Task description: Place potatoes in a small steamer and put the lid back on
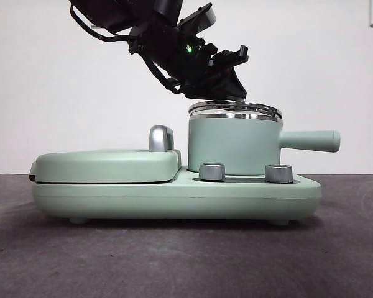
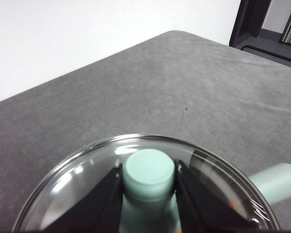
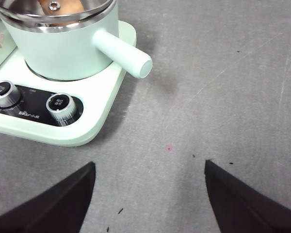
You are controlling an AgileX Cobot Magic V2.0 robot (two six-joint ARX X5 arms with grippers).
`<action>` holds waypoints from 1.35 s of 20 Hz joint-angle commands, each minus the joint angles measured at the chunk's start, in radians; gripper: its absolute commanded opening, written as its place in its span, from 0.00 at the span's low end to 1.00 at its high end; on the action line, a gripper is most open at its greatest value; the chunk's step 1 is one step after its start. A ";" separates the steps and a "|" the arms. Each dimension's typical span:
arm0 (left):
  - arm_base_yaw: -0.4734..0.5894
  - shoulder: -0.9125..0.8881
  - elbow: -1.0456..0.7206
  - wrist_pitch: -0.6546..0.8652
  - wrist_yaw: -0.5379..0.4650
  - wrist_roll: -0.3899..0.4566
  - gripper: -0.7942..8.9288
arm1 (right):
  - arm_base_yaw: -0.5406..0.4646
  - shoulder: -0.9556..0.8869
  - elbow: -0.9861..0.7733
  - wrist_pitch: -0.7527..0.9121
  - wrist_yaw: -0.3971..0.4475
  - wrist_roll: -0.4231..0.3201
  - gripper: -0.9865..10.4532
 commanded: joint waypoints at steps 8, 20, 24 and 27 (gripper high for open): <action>-0.015 -0.031 0.001 -0.088 -0.033 0.026 0.10 | 0.005 0.005 0.002 0.003 0.000 0.006 0.40; -0.036 -0.072 0.000 -0.032 -0.032 0.065 0.10 | 0.005 0.005 0.001 -0.024 0.001 0.006 0.40; -0.035 -0.072 -0.014 0.004 -0.032 0.067 0.10 | 0.005 0.005 0.001 -0.038 0.001 0.006 0.40; -0.034 -0.072 -0.070 0.050 -0.032 0.053 0.10 | 0.005 0.005 0.001 -0.049 0.001 0.006 0.40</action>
